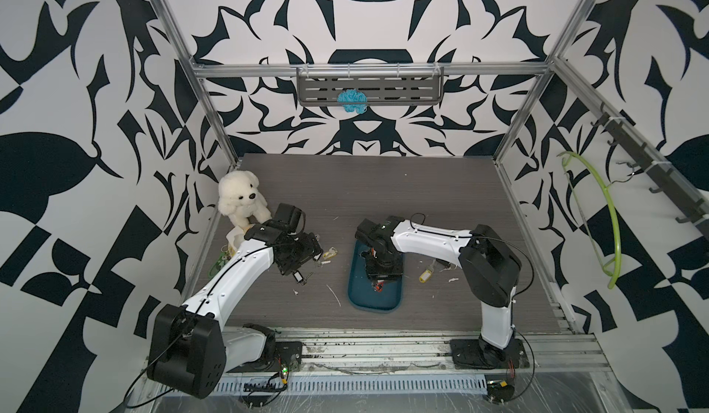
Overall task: Take the keys out of the storage box
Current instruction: Pick up the key from the storage box.
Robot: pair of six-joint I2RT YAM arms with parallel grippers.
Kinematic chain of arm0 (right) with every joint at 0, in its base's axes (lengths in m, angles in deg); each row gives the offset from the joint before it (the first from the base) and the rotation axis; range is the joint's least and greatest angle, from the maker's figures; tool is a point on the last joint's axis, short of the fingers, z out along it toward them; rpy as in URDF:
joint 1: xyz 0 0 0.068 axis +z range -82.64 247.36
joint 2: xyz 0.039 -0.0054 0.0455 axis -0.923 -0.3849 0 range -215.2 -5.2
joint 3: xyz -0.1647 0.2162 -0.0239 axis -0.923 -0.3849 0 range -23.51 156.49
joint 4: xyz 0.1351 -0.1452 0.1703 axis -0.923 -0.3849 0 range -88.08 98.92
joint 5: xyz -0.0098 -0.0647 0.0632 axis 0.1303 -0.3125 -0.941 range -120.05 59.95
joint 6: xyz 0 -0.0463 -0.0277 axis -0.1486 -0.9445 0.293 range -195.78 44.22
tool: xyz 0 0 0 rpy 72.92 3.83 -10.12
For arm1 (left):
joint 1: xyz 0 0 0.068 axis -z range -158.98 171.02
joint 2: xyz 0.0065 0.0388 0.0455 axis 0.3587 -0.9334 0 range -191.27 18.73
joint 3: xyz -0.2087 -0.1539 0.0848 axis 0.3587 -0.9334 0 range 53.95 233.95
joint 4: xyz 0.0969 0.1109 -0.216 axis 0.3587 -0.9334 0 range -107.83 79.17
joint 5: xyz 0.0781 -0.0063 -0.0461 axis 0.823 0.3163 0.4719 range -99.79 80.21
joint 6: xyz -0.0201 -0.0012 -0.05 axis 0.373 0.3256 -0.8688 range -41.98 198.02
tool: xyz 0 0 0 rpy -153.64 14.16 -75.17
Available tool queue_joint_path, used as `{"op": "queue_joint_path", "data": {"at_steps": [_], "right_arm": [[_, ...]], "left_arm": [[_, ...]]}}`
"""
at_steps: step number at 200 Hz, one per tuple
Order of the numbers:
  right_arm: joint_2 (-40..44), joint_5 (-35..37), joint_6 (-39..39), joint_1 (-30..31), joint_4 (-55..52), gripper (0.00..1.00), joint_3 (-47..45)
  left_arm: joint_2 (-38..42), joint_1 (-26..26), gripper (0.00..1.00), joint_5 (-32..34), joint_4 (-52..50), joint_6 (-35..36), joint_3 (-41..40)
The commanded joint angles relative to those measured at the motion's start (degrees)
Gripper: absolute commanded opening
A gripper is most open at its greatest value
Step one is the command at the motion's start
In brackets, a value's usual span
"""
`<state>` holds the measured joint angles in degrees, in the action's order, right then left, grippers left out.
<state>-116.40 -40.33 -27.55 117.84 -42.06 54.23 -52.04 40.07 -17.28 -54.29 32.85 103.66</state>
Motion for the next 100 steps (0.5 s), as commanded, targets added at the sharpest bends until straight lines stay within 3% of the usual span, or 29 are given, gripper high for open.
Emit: {"op": "queue_joint_path", "data": {"at_steps": [1,100], "right_arm": [[0.54,-1.06,1.45,0.30,1.53,0.38,-0.59],[-0.51,-1.13,2.22,0.27,2.03,0.19,-1.27]], "left_arm": [[-0.34,0.20,0.81,0.35,-0.40,0.08,0.65],[-0.69,0.29,0.81,0.28,-0.31,0.19,0.31]]}}
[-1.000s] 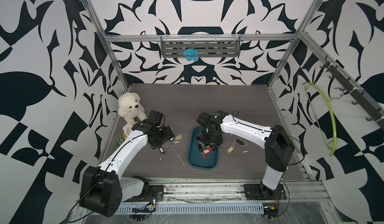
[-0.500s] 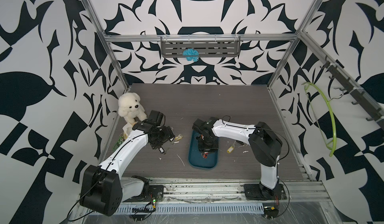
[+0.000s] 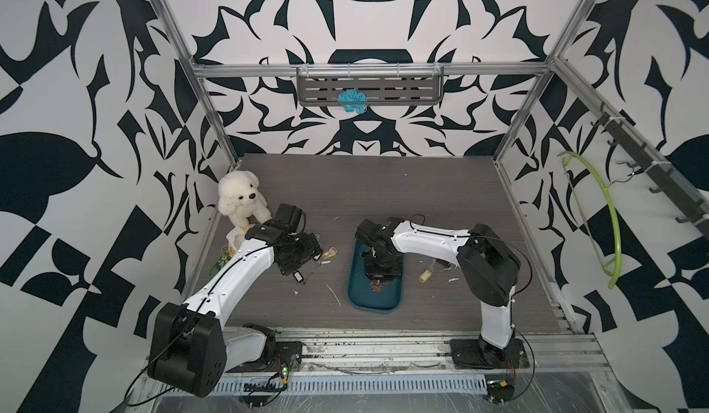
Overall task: Take the keys out of the storage box
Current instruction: Pick up the key from the storage box.
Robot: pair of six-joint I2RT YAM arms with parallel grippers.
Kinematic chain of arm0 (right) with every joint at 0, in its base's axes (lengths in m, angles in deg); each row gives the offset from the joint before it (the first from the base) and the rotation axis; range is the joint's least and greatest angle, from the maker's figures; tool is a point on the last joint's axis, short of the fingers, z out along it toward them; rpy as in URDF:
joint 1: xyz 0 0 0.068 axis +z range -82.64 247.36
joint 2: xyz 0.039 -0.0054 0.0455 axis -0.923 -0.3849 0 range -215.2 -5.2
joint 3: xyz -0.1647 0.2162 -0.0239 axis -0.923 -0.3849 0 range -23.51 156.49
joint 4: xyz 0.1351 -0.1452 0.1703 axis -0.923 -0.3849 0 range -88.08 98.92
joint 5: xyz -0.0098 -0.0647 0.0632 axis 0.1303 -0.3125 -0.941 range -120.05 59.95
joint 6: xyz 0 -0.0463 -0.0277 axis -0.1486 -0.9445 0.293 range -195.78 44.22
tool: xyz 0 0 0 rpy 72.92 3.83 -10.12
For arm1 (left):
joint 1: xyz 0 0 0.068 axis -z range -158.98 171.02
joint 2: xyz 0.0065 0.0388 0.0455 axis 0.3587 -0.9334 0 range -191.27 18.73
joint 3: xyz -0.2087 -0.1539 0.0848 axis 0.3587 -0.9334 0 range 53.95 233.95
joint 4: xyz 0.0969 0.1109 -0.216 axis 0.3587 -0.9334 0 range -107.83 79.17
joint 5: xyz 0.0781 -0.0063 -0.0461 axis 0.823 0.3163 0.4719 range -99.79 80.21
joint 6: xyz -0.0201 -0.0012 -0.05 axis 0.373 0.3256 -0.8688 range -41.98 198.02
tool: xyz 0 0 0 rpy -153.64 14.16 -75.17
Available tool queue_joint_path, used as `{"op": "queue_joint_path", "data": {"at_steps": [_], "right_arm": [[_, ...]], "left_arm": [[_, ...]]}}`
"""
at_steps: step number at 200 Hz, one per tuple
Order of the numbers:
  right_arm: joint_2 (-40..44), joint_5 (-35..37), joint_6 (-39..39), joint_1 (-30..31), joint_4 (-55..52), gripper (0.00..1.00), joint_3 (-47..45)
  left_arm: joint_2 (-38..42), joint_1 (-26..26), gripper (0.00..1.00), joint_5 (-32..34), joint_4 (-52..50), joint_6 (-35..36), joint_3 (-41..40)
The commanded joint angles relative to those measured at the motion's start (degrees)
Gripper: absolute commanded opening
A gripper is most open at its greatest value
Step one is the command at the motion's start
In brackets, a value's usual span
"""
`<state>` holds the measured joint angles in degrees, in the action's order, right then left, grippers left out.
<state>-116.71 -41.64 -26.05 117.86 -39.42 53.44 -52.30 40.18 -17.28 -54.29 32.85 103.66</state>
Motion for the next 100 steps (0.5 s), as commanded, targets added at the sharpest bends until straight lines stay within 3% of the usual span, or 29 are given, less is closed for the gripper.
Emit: {"op": "queue_joint_path", "data": {"at_steps": [1,53,100], "right_arm": [[-0.21,0.22,0.71,0.28,-0.66,0.19,-0.48],[1.16,1.17,0.72,0.26,-1.55,0.00,-0.41],[4.87,2.86,1.15,0.14,-2.94,0.00,-0.31]], "left_arm": [[-0.43,0.18,0.81,0.28,-0.31,0.22,0.30],[-0.43,0.18,0.81,0.19,-0.13,0.34,-0.11],[0.00,0.18,0.81,0.28,-0.33,0.43,-0.13]]}}
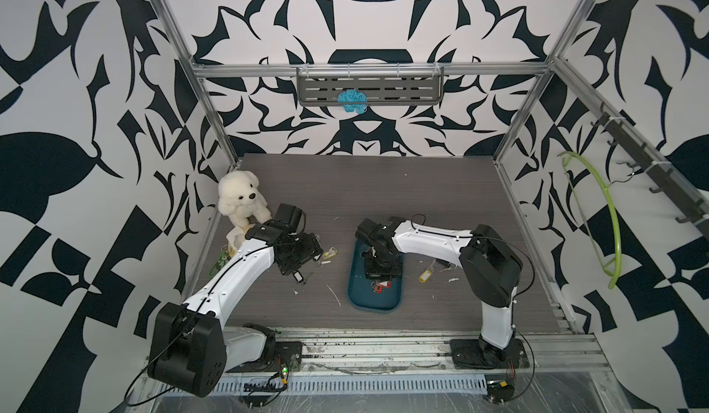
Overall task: Take the keys out of the storage box
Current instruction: Pick up the key from the storage box, then place the key at the center of the board.
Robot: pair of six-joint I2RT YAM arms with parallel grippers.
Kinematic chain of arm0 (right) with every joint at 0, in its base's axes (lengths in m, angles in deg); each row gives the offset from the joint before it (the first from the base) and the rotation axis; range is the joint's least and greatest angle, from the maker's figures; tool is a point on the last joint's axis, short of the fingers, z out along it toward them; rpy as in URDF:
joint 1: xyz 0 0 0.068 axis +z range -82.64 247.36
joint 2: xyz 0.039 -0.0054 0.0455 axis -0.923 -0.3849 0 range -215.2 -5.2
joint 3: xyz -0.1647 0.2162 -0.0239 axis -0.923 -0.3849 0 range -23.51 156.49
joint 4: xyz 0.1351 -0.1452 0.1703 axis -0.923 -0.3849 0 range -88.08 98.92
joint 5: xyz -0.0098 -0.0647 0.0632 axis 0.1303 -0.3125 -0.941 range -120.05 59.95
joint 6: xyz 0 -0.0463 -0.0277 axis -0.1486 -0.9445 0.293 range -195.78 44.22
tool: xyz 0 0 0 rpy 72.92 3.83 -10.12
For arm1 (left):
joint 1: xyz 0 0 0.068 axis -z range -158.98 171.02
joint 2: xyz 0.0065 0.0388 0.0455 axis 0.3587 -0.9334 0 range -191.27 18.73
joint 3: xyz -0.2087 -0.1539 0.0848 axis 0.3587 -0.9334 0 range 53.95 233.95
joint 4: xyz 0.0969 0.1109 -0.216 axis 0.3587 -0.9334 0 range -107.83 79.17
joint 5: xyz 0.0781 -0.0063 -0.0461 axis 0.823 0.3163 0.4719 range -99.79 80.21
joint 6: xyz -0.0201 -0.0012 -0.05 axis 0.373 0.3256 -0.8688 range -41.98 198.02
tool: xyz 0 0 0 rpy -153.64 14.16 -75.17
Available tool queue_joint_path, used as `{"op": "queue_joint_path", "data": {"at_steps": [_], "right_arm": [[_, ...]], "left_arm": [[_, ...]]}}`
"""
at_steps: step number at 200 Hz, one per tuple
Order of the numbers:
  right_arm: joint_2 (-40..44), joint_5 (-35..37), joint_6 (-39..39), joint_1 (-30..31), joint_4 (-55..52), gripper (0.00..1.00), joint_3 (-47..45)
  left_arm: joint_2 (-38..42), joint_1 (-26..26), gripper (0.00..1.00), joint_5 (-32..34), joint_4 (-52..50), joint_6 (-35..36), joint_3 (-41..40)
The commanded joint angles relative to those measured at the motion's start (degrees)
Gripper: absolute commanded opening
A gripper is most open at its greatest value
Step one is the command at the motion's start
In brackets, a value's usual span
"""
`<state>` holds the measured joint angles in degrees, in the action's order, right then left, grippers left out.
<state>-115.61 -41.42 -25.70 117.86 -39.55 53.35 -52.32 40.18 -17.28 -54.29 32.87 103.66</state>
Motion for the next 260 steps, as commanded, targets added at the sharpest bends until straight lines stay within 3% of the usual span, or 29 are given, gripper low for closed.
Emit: {"op": "queue_joint_path", "data": {"at_steps": [1,98,133,171,216,260], "right_arm": [[3.88,2.66,0.80,0.13,-2.79,0.00,-0.13],[14.69,7.16,-0.42,-2.86,-10.63,0.00,5.72],[19.40,7.86,-2.62,-8.69,-12.73,0.00,4.97],[23.01,6.98,-7.31,-19.10,-13.58,0.00,1.70],[20.01,7.00,-12.62,-26.99,-11.15,0.00,0.66],[8.81,6.30,-16.13,-29.62,-8.79,0.00,5.29]], "left_arm": [[0.02,0.18,0.81,0.28,-0.32,0.41,-0.09],[1.86,0.26,0.81,1.42,-1.53,0.76,1.50],[2.38,1.01,0.81,1.93,-1.98,1.51,2.74],[2.15,2.67,0.81,2.86,-1.91,1.99,4.05],[1.61,4.56,0.80,3.58,-1.54,1.73,4.86],[1.81,6.14,0.80,4.33,-1.71,1.21,5.63]]}}
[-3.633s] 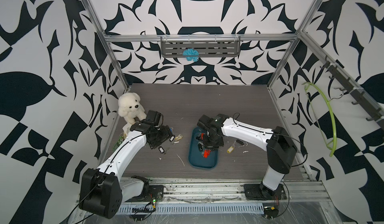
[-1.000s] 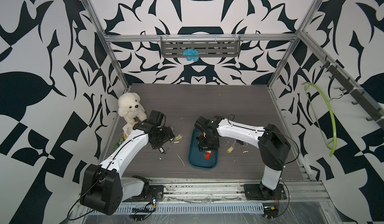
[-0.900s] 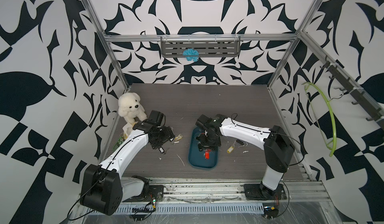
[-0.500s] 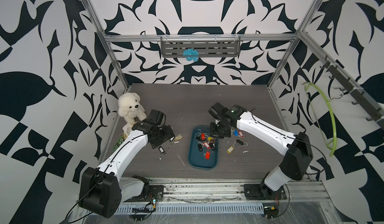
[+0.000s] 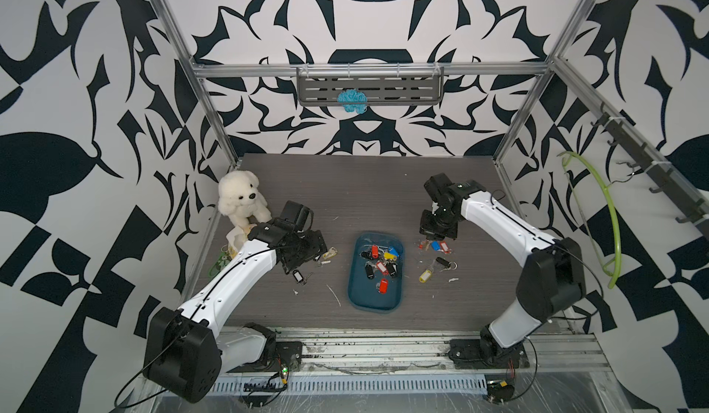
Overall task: Take the keys out of the storage box
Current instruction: Place the key at the center of the board.
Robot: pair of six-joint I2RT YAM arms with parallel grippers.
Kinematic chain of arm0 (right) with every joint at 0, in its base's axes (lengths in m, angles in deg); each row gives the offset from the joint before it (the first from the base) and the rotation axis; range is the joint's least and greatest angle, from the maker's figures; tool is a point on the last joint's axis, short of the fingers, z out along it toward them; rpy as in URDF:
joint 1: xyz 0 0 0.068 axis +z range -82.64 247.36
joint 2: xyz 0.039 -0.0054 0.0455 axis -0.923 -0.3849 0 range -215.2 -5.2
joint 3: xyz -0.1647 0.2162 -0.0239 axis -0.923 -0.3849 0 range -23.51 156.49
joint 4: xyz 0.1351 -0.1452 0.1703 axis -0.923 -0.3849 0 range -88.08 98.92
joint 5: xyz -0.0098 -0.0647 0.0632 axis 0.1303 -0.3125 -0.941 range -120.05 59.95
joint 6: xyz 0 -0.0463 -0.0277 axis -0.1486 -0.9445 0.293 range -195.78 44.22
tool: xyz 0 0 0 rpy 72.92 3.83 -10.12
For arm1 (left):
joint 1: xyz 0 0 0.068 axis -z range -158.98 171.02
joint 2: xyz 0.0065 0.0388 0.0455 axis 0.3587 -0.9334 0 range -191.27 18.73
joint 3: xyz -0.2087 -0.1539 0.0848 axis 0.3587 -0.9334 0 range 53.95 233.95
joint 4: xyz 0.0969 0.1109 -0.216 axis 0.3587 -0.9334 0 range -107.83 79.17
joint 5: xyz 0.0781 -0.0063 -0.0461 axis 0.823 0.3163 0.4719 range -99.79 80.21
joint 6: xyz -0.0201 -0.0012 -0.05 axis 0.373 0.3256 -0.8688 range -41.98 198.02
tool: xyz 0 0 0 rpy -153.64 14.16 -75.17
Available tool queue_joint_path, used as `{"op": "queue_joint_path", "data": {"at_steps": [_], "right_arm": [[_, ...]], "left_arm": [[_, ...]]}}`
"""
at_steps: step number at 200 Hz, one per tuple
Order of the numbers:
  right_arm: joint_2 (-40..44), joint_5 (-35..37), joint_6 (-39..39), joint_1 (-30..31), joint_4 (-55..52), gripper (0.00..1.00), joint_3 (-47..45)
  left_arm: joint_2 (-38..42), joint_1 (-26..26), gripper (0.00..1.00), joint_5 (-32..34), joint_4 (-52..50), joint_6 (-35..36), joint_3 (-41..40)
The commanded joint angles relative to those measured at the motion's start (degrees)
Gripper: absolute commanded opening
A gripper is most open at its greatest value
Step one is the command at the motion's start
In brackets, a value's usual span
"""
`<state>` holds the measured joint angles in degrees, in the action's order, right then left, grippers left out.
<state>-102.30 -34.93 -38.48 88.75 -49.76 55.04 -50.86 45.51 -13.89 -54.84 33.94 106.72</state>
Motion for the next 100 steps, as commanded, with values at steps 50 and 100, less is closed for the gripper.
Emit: {"op": "queue_joint_path", "data": {"at_steps": [50,100], "right_arm": [[-11.97,-0.64,-3.20,-0.81,3.45,0.00,7.16],[-9.00,0.91,-3.51,-1.50,3.33,0.52,5.97]], "left_arm": [[0.62,3.59,0.80,3.29,-2.57,0.82,4.21],[-0.80,7.23,0.80,4.83,-2.57,2.36,6.78]]}}
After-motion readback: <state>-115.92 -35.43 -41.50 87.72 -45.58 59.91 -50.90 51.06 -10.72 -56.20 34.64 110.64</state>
